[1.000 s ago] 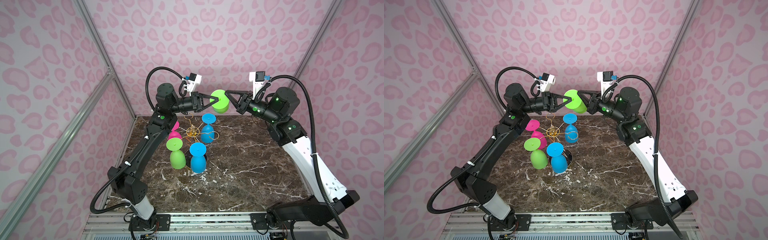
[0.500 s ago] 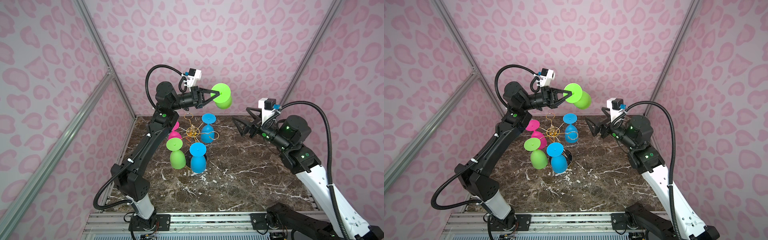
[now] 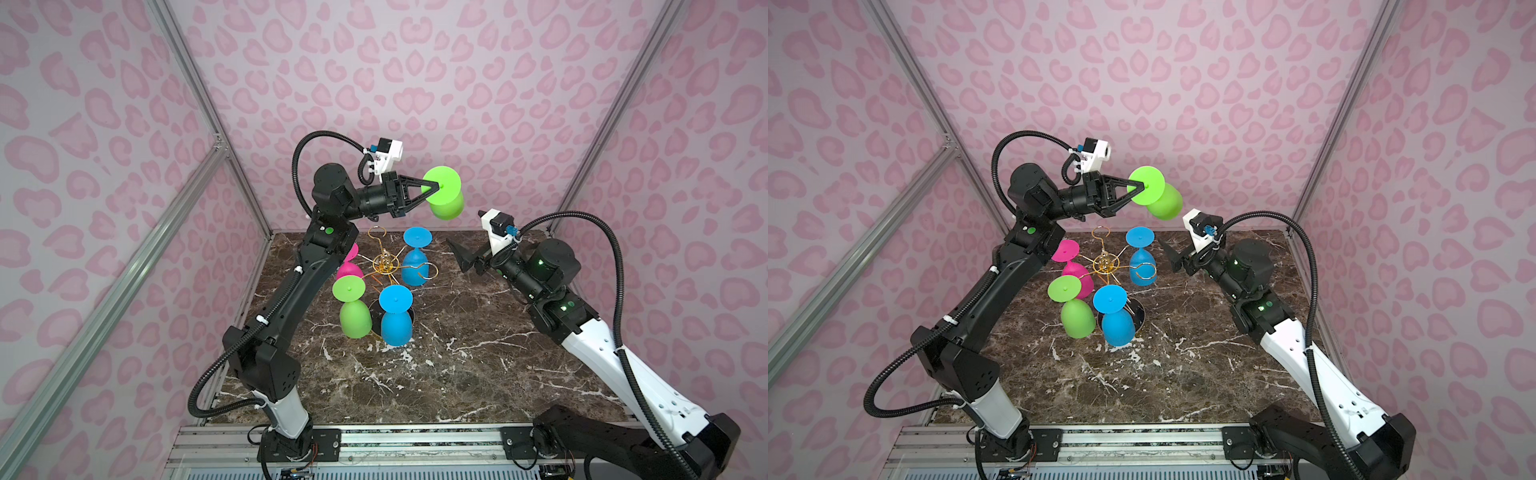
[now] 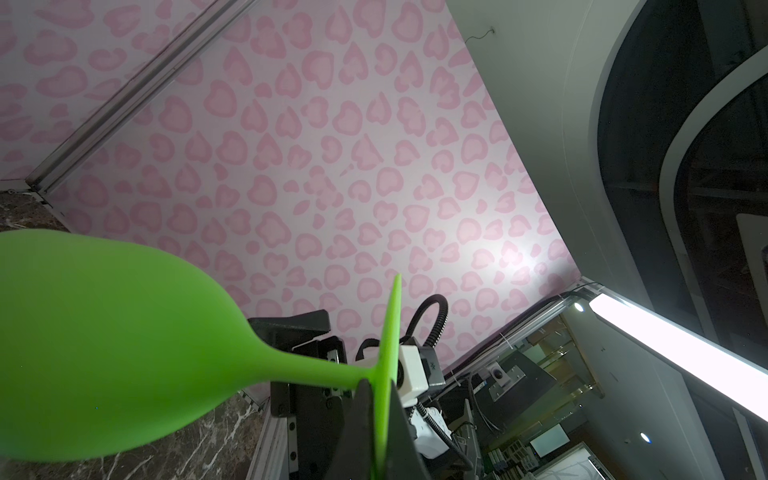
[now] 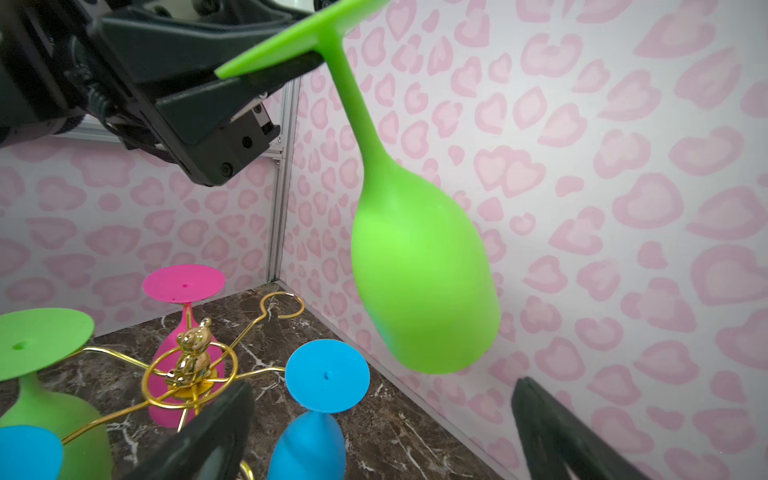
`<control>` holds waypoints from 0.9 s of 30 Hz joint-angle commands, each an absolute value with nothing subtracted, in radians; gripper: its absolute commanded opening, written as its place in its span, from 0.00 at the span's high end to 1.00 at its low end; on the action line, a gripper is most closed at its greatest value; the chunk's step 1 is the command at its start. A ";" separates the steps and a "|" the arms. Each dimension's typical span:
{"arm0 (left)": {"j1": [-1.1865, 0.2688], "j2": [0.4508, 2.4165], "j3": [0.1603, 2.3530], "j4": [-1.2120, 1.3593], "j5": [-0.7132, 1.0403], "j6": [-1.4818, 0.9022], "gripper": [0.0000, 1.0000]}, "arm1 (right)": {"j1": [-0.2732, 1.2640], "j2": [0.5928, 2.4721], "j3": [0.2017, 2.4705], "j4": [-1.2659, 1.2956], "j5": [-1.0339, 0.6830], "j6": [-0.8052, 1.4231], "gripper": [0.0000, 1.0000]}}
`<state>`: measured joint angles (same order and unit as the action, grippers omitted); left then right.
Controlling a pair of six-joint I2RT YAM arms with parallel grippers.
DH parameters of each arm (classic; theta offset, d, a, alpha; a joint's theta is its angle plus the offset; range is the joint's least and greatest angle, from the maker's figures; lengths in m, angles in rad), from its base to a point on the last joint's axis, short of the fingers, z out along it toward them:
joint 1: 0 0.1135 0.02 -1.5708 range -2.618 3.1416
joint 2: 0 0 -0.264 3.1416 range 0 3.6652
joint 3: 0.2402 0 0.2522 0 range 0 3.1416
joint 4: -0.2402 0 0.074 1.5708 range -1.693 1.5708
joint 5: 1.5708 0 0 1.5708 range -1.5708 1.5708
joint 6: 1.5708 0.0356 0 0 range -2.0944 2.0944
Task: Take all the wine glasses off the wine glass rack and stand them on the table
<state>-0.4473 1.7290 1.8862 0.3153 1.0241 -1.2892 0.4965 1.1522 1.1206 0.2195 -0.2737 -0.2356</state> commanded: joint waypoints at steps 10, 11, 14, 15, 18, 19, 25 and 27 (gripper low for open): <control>-0.448 1.707 1.863 0.371 1.011 -1.307 0.96 | 0.504 1.298 1.180 0.455 -0.220 -0.328 0.01; -0.448 1.706 1.861 0.371 1.009 -1.308 0.96 | 0.505 1.309 1.191 0.452 -0.225 -0.334 0.01; -0.448 1.702 1.854 0.373 1.001 -1.311 0.96 | 0.505 1.350 1.216 0.457 -0.221 -0.344 0.01; -0.448 1.702 1.852 0.374 0.998 -1.313 0.96 | 0.505 1.362 1.218 0.473 -0.218 -0.343 0.01; -0.448 1.703 1.852 0.379 0.998 -1.322 0.96 | 0.504 1.396 1.229 0.517 -0.205 -0.321 0.01; -0.448 1.703 1.853 0.380 0.999 -1.325 0.96 | 0.503 1.407 1.237 0.520 -0.207 -0.318 0.02; -0.448 1.701 1.849 0.383 0.998 -1.333 0.96 | 0.501 1.448 1.251 0.558 -0.217 -0.300 0.05; -0.448 1.703 1.847 0.385 1.000 -1.336 0.96 | 0.497 1.458 1.258 0.562 -0.225 -0.295 0.07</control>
<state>-0.4473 1.7161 1.8511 0.3264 0.9977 -1.3270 0.4995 1.4475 1.2495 0.5049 -0.2138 -0.3134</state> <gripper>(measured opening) 0.065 0.934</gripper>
